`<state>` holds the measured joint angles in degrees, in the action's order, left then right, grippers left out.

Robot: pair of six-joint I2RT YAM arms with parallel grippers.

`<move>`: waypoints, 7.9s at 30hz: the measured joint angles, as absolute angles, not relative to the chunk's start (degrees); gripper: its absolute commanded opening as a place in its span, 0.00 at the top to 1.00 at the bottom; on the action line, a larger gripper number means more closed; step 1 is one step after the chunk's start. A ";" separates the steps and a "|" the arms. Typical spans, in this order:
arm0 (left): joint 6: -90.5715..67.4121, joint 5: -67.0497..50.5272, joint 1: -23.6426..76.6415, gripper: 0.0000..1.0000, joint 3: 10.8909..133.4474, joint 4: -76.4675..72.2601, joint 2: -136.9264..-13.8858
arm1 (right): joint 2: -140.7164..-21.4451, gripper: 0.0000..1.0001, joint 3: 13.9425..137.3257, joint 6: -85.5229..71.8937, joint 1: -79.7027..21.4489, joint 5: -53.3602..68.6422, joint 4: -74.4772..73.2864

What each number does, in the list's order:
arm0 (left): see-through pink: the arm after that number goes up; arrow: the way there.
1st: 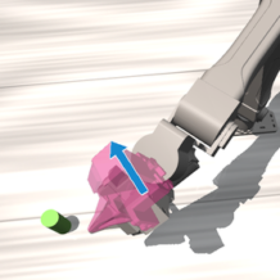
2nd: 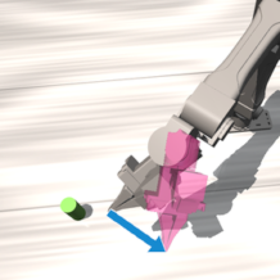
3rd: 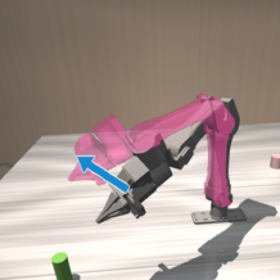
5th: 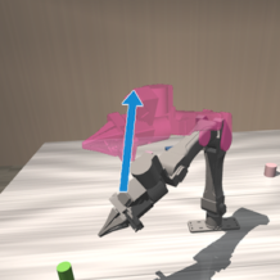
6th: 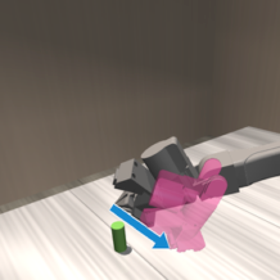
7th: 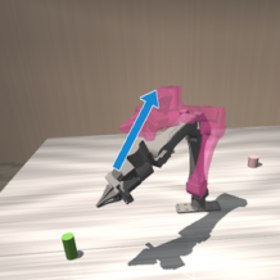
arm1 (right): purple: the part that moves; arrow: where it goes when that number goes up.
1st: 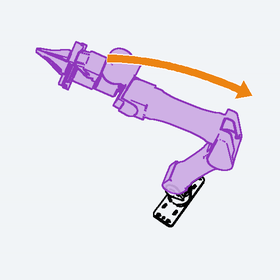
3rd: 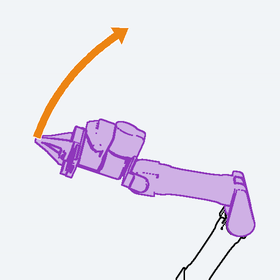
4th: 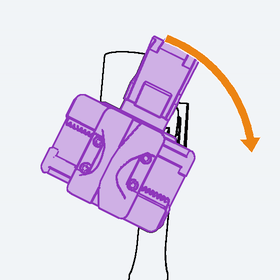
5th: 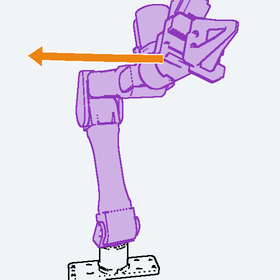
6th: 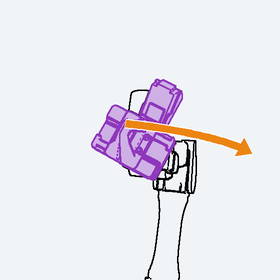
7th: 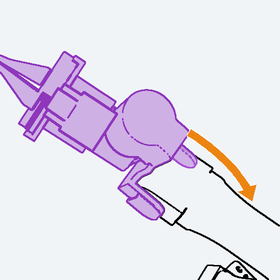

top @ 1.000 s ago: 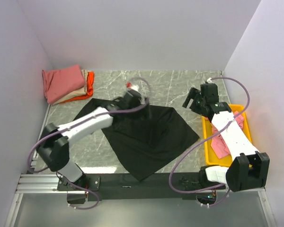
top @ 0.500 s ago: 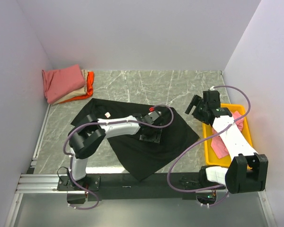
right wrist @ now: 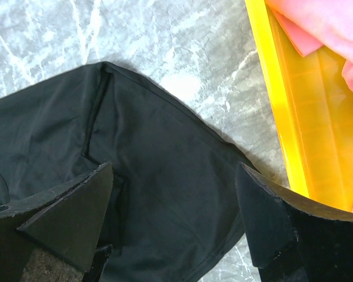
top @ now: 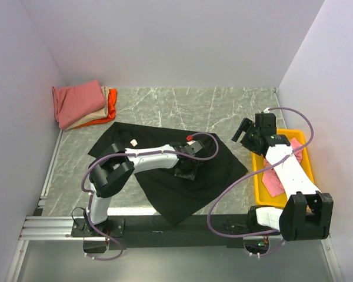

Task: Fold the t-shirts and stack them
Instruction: Flatten the tshirt out, then fold the tshirt

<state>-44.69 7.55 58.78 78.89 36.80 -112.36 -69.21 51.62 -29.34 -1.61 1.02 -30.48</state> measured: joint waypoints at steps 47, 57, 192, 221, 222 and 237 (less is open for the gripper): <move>-51.94 24.14 18.48 1.00 58.87 41.15 -77.34 | -72.90 0.20 43.81 -34.46 -15.33 0.60 -37.58; -51.81 23.20 18.48 1.00 57.10 39.97 -77.25 | -84.90 0.28 48.21 -36.51 -20.12 1.21 -32.34; -61.04 5.10 12.47 0.99 37.43 47.20 -49.50 | -52.58 1.00 33.80 -33.74 -3.60 7.31 -37.74; -57.43 1.69 14.57 0.99 55.05 37.89 -72.42 | -65.80 1.00 40.14 -38.22 -6.87 0.93 -40.10; -57.14 1.67 14.57 0.99 55.99 37.15 -73.80 | -66.67 1.00 41.34 -37.89 -6.87 0.51 -40.10; -53.87 4.29 14.72 0.99 74.19 30.59 -97.51 | -80.64 1.00 51.22 -36.10 -6.87 -5.02 -35.33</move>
